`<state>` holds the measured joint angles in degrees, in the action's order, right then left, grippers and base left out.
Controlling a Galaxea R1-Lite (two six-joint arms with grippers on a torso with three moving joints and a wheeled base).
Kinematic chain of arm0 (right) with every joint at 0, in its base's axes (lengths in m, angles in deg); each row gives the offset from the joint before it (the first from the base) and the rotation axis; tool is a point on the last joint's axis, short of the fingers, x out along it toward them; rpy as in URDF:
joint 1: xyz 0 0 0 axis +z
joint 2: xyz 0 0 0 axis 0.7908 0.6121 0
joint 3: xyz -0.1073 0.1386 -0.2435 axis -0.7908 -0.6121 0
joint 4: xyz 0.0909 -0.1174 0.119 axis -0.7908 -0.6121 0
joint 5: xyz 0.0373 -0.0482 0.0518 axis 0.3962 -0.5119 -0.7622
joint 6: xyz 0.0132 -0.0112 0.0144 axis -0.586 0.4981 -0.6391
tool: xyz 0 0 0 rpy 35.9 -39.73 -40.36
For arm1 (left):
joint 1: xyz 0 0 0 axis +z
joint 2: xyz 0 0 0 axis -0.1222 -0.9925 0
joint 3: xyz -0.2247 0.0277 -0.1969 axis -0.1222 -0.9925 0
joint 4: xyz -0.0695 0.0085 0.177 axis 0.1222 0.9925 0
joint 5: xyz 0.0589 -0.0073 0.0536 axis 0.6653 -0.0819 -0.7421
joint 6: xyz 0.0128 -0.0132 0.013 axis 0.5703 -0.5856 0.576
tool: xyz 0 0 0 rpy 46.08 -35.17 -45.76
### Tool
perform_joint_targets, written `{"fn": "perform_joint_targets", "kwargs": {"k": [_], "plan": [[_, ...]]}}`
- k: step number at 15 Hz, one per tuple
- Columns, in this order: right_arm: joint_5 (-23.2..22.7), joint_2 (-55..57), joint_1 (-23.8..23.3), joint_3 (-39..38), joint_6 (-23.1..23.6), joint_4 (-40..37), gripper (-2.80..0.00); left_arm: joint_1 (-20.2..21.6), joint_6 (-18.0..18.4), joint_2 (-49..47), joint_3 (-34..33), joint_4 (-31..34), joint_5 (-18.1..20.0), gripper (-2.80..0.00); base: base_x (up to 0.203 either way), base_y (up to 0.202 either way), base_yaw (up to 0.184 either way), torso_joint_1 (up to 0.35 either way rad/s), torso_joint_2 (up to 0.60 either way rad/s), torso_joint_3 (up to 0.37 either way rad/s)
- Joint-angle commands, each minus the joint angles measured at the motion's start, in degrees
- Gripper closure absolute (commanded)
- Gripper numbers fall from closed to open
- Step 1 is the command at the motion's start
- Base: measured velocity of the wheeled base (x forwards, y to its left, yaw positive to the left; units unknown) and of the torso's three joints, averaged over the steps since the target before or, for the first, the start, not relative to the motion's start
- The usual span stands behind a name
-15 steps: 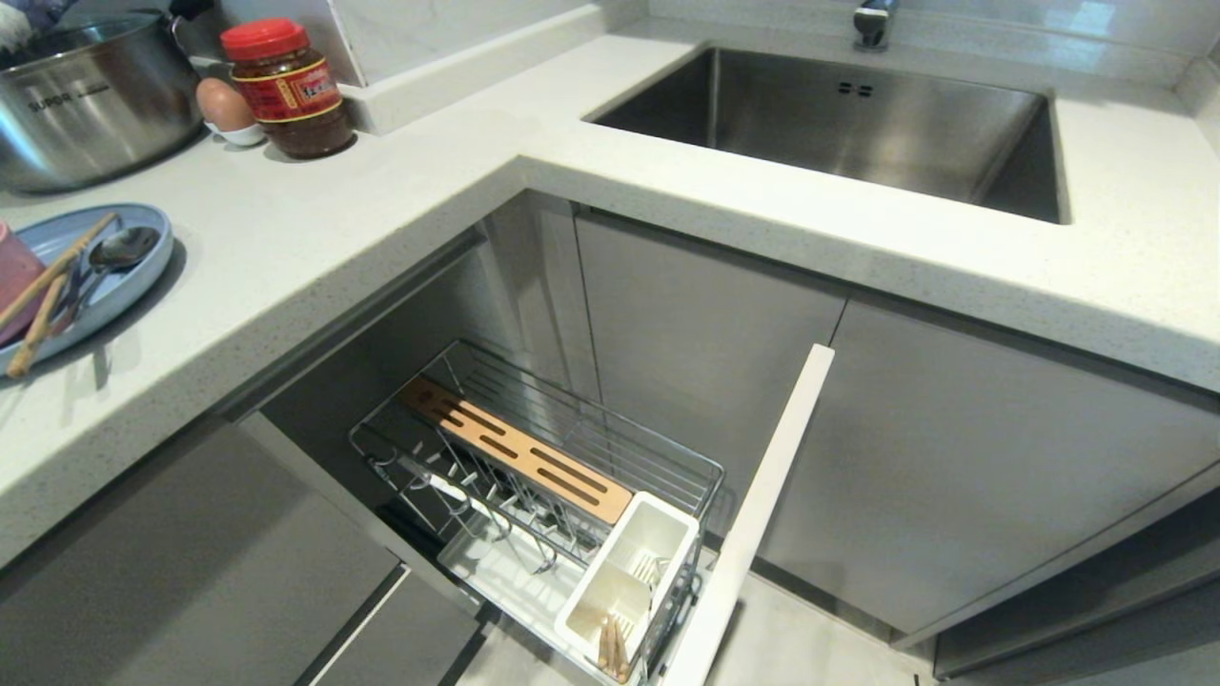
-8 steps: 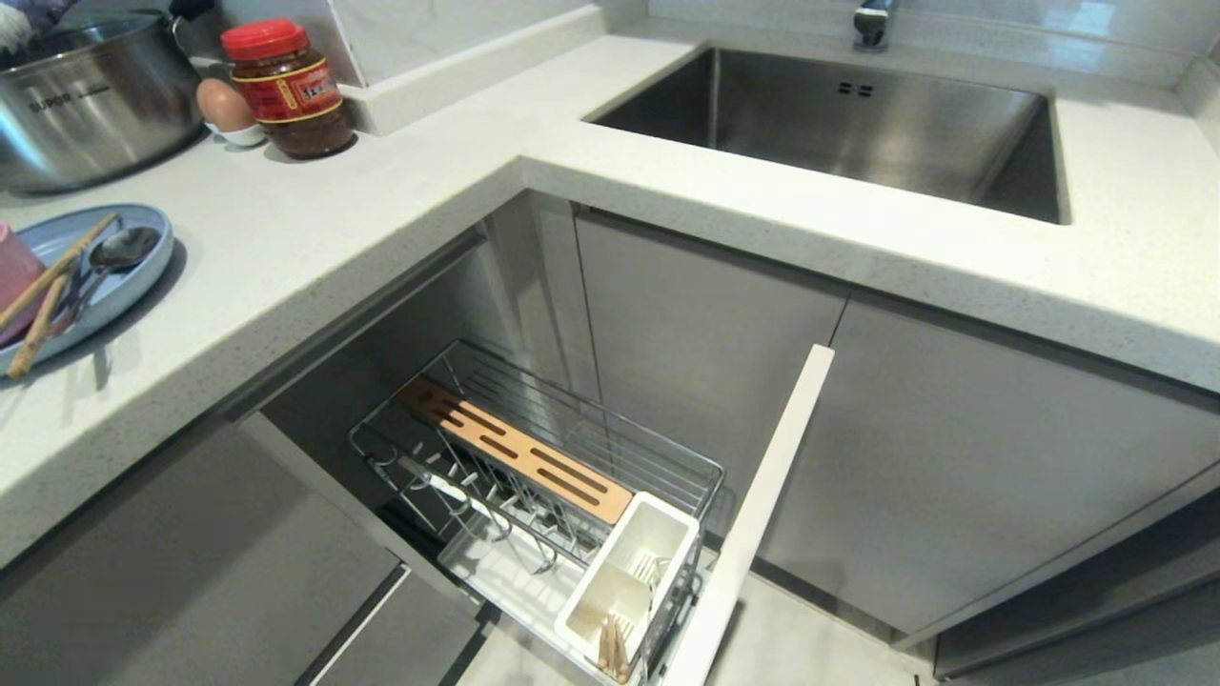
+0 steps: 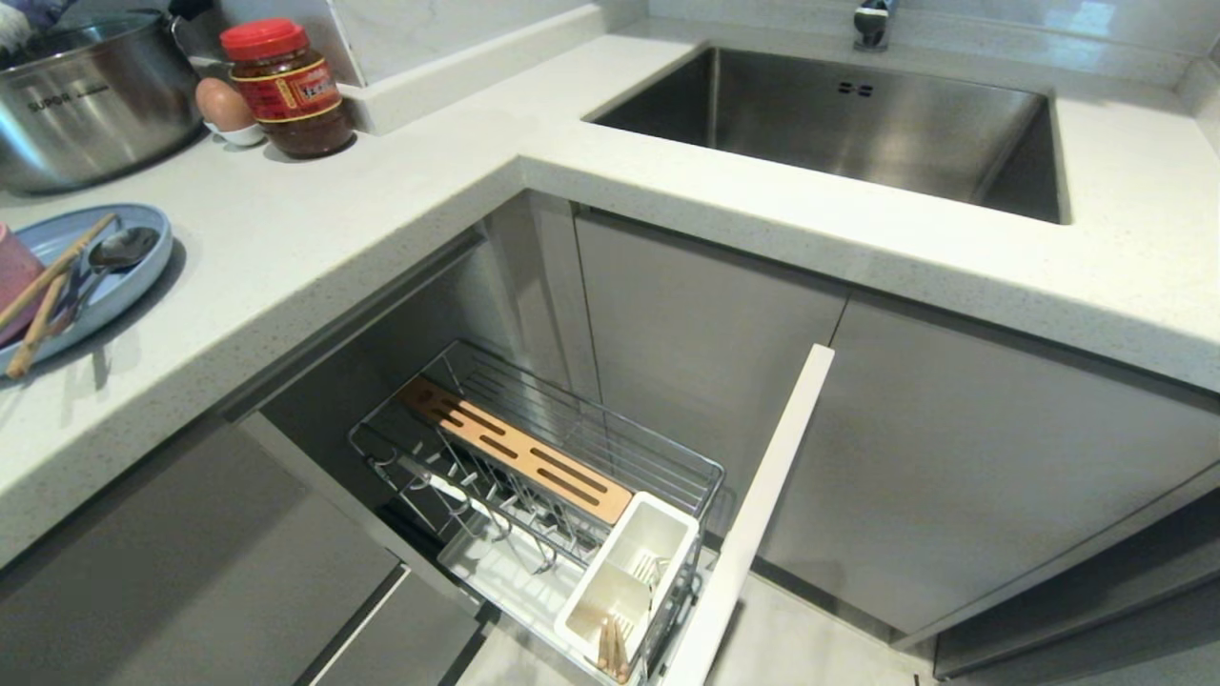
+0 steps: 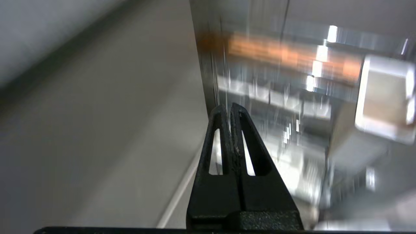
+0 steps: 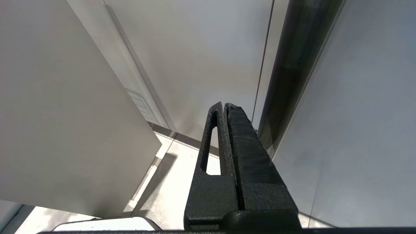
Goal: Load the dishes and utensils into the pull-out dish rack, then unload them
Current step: Close the cupboard
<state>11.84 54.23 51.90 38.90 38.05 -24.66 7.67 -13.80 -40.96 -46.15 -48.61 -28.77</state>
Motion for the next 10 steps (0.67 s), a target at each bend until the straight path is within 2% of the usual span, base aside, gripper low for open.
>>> {"fn": "perform_joint_targets", "kwargs": {"k": [1,4,6,10], "plan": [[0.0,-0.2,0.0,0.0,0.0,0.0,0.00,0.0,0.3,0.0,-0.9,3.6,0.1,0.00,0.000,0.000,0.000,0.000,0.00,0.000],[0.0,-0.2,0.0,0.0,0.0,0.0,0.00,0.0,-1.2,0.0,-1.0,3.1,0.1,0.00,0.000,0.000,0.000,0.000,0.00,0.000],[0.0,-0.2,0.0,0.0,0.0,0.0,0.00,0.0,-4.6,0.0,-1.0,2.8,-0.1,0.00,0.000,0.000,0.000,0.000,0.00,0.000],[0.0,-0.2,0.0,0.0,0.0,0.0,0.00,0.0,-5.0,0.0,-1.0,2.8,-0.6,0.00,0.000,0.000,0.000,0.000,0.00,0.000]]}}
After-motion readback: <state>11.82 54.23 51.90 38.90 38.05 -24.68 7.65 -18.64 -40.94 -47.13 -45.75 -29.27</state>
